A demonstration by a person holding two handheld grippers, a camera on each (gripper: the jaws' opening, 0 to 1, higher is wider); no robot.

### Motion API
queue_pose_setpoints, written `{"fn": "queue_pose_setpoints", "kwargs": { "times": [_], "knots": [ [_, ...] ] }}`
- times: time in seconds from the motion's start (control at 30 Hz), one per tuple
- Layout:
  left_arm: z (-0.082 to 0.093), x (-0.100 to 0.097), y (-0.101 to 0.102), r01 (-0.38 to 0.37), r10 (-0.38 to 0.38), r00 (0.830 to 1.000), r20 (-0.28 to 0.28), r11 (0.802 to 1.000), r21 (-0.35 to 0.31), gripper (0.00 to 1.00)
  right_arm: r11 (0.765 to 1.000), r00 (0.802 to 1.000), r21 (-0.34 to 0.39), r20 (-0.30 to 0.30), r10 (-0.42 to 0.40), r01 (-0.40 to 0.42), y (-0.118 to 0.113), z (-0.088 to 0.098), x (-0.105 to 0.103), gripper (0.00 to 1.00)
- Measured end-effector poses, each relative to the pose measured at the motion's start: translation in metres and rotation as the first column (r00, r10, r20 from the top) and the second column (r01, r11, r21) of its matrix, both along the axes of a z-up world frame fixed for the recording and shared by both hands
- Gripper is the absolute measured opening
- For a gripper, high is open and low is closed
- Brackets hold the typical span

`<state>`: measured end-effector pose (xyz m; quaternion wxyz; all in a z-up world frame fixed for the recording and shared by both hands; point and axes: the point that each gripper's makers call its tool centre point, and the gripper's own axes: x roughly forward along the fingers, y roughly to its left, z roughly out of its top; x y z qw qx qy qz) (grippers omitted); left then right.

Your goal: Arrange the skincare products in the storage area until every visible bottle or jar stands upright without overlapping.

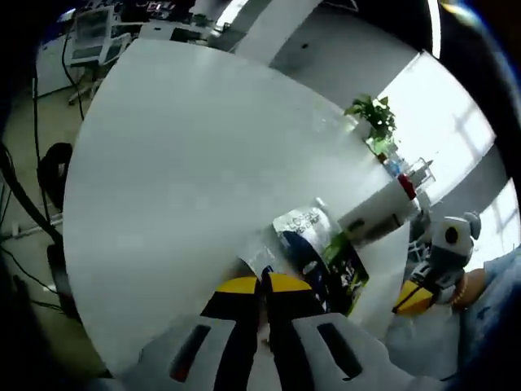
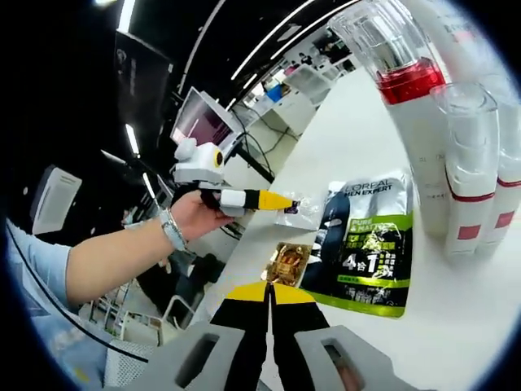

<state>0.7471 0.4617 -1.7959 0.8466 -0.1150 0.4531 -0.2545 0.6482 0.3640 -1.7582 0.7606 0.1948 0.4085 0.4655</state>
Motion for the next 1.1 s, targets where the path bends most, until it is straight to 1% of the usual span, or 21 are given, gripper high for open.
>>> {"fn": "queue_pose_setpoints", "kwargs": {
  "times": [0.1,0.17,0.27,0.37,0.4,0.47,0.57,0.63,0.7,0.73,0.83,0.87,0.9,0.97,1.0,1.03,1.1],
  "knots": [
    [-0.002,0.001,-0.003,0.023,-0.023,1.0,0.008,0.999,0.048,0.02,1.0,1.0,-0.007,0.003,0.0,0.0,-0.001,-0.001,0.001,0.0],
    [-0.003,0.003,-0.001,0.038,-0.041,0.999,0.03,0.996,0.085,0.04,1.0,1.0,-0.007,0.003,-0.003,0.003,-0.001,-0.001,0.002,0.0],
    [-0.005,0.002,0.0,0.051,-0.054,0.998,0.027,0.994,0.101,0.05,1.0,1.0,-0.007,0.004,-0.005,0.005,-0.002,0.0,0.002,0.0],
    [-0.009,0.002,0.005,0.05,-0.055,0.998,0.026,0.989,0.142,0.07,1.0,1.0,-0.009,0.007,-0.006,0.006,-0.002,0.0,0.003,0.0],
    [-0.011,0.003,0.008,0.054,-0.06,0.998,0.031,0.984,0.17,0.08,1.0,1.0,-0.009,0.008,-0.006,0.006,-0.002,0.0,0.003,0.0],
    [-0.014,0.001,0.011,0.059,-0.064,0.998,0.019,0.978,0.202,0.09,1.0,1.0,-0.008,0.008,-0.006,0.006,-0.002,0.0,0.003,0.0],
    [-0.016,-0.001,0.015,0.049,-0.049,0.999,-0.003,0.975,0.219,0.1,1.0,1.0,-0.01,0.009,-0.005,0.005,-0.001,0.0,0.003,0.0],
    [-0.017,-0.001,0.017,0.043,-0.044,0.999,0.001,0.974,0.223,0.1,1.0,1.0,-0.01,0.009,-0.004,0.004,-0.001,0.0,0.003,0.0],
    [-0.015,-0.001,0.02,0.023,-0.023,1.0,-0.002,0.975,0.22,0.14,1.0,1.0,-0.011,0.008,-0.005,0.005,-0.001,0.0,0.003,0.0],
    [-0.014,0.0,0.022,0.013,-0.015,1.0,0.007,0.975,0.224,0.18,1.0,1.0,-0.011,0.008,-0.006,0.006,-0.002,0.0,0.003,0.0],
    [-0.004,0.005,0.023,-0.002,-0.013,0.998,0.065,0.974,0.226,0.25,1.0,1.0,-0.008,0.01,-0.01,0.01,-0.002,0.001,0.004,0.0],
    [0.0,0.006,0.021,0.002,-0.022,0.996,0.086,0.973,0.23,0.26,1.0,1.0,-0.007,0.009,-0.011,0.011,-0.002,0.001,0.004,0.0],
    [0.006,0.01,0.015,0.04,-0.073,0.988,0.134,0.972,0.231,0.27,1.0,1.0,-0.006,0.008,-0.01,0.01,-0.001,0.001,0.004,0.0],
    [0.011,0.009,0.002,0.11,-0.15,0.973,0.175,0.969,0.22,0.27,1.0,1.0,-0.006,0.008,-0.006,0.006,-0.001,0.001,0.003,0.0],
    [0.012,0.008,-0.004,0.139,-0.181,0.966,0.185,0.965,0.222,0.28,1.0,1.0,-0.007,0.009,-0.005,0.005,-0.001,0.001,0.003,0.0],
    [0.009,0.005,-0.009,0.177,-0.224,0.957,0.182,0.954,0.242,0.3,1.0,1.0,-0.01,0.009,-0.003,0.003,-0.001,0.0,0.003,0.0],
    [0.005,0.002,-0.014,0.217,-0.268,0.948,0.172,0.939,0.268,0.31,1.0,1.0,-0.013,0.012,-0.002,0.002,-0.001,0.0,0.003,0.0]
  ]
}}
